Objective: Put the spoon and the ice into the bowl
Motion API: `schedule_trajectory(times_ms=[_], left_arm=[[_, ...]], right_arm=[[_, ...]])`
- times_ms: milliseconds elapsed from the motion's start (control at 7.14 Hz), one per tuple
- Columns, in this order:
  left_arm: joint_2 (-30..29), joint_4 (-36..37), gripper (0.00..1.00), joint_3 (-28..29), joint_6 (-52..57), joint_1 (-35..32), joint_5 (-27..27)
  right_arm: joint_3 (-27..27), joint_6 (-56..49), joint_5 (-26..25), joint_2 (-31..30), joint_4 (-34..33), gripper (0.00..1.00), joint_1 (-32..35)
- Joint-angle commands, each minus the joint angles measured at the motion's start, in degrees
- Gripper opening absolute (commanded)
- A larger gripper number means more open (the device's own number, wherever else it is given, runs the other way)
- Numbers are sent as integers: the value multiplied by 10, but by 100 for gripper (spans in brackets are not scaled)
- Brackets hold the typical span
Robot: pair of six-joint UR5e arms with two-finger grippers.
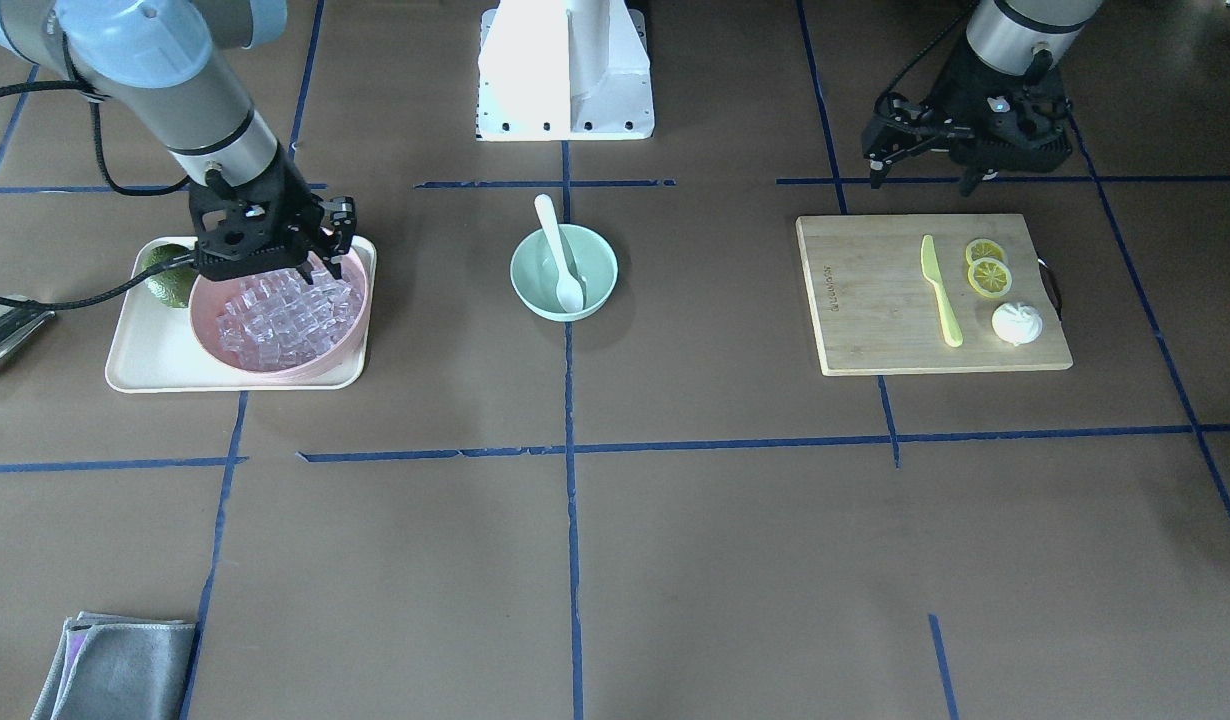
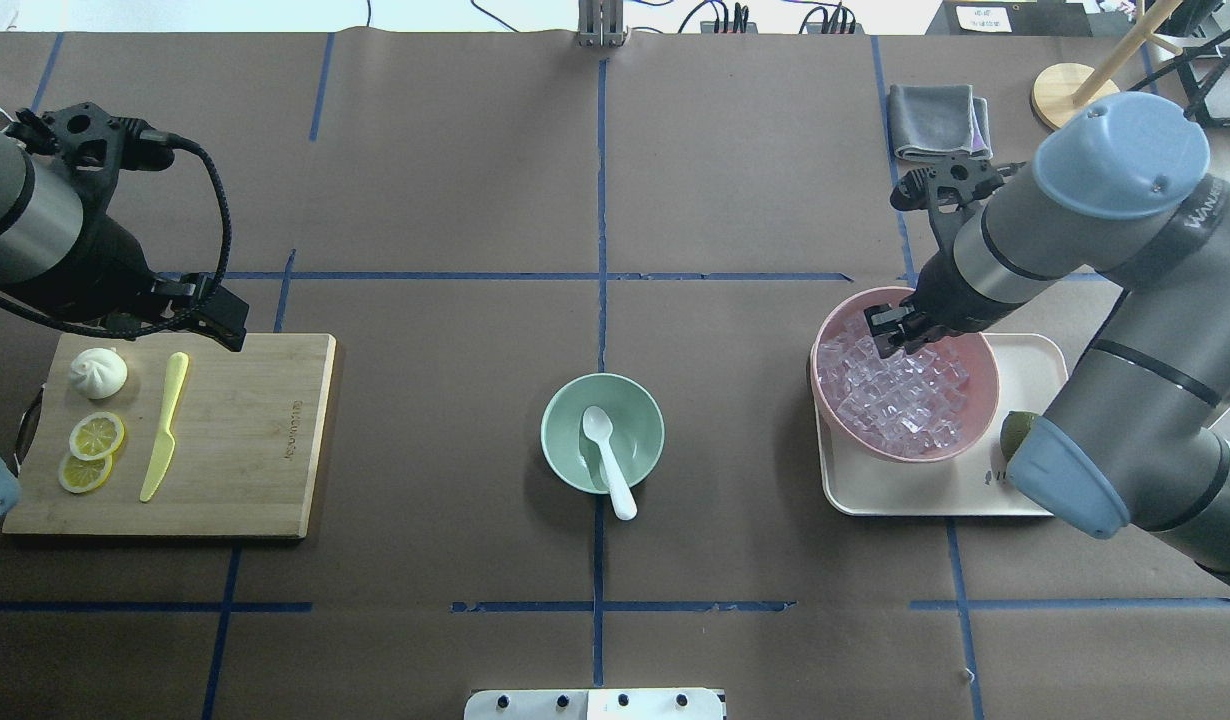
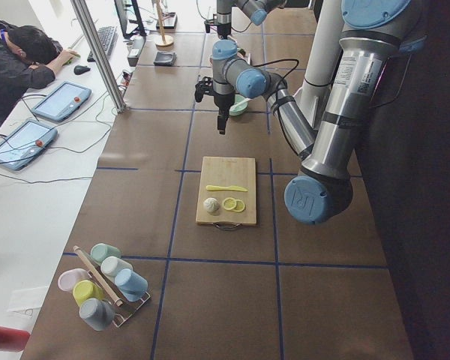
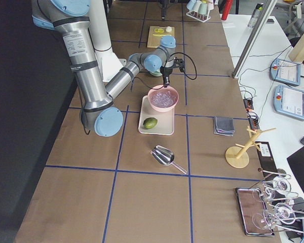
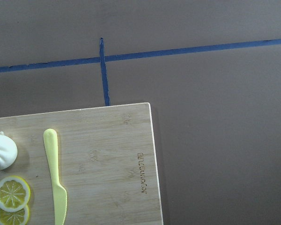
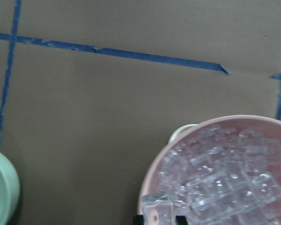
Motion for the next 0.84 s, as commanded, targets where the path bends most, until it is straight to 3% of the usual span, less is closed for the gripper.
schedule_trajectory(times_ms=[0, 420, 701], left_arm=[[62, 1, 100, 0, 85, -50, -22], [149, 0, 100, 2, 259, -150, -22], [170, -1, 100, -2, 273, -168, -21]], right_arm=[[-52, 106, -45, 98, -3, 0, -64], [-143, 187, -114, 199, 1, 0, -143], [-167, 199, -121, 209, 23, 3, -163]])
